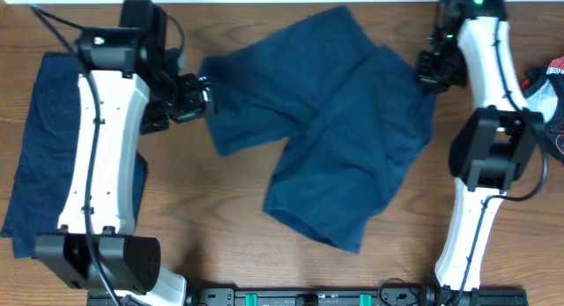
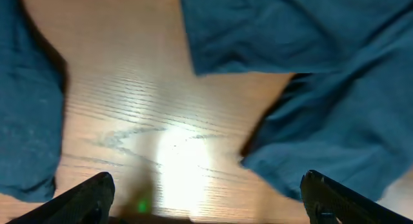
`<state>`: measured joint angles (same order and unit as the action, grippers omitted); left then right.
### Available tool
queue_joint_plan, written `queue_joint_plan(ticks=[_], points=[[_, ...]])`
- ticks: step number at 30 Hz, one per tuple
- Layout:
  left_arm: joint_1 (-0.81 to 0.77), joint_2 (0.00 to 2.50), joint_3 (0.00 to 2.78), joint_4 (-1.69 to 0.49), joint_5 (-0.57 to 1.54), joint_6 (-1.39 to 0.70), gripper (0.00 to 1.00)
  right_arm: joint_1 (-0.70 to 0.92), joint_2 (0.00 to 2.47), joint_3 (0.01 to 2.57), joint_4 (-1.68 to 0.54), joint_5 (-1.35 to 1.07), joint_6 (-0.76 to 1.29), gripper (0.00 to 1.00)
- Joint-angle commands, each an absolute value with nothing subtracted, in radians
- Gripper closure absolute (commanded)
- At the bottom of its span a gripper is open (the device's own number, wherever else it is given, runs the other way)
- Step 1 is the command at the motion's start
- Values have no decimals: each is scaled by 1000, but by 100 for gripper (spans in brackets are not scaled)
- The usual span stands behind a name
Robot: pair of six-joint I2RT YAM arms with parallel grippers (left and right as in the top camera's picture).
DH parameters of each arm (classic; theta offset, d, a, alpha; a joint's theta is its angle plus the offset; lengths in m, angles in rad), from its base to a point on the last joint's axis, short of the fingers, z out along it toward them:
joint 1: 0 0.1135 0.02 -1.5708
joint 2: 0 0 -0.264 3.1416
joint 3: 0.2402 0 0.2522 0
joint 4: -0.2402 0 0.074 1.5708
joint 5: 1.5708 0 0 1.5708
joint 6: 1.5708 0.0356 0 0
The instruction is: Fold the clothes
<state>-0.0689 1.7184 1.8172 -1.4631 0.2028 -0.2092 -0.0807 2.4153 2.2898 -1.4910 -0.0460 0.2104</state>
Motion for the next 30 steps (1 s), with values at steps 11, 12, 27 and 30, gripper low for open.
queue_joint_plan(ticks=[11,12,27,30], points=[[-303,1711,1336,-1165,515,-204,2,-78,2371,2311,-1511,-22,227,99],[-330,1711,1291,-1131,546,-204,1,-76,2371,2311,-1511,-23,227,99],[-578,1720,1085,-869,503,-380,1,-75,2371,2311,-1536,-23,200,99],[-577,1738,1074,-860,442,-380,2,-75,2371,2311,-1542,-23,200,99]])
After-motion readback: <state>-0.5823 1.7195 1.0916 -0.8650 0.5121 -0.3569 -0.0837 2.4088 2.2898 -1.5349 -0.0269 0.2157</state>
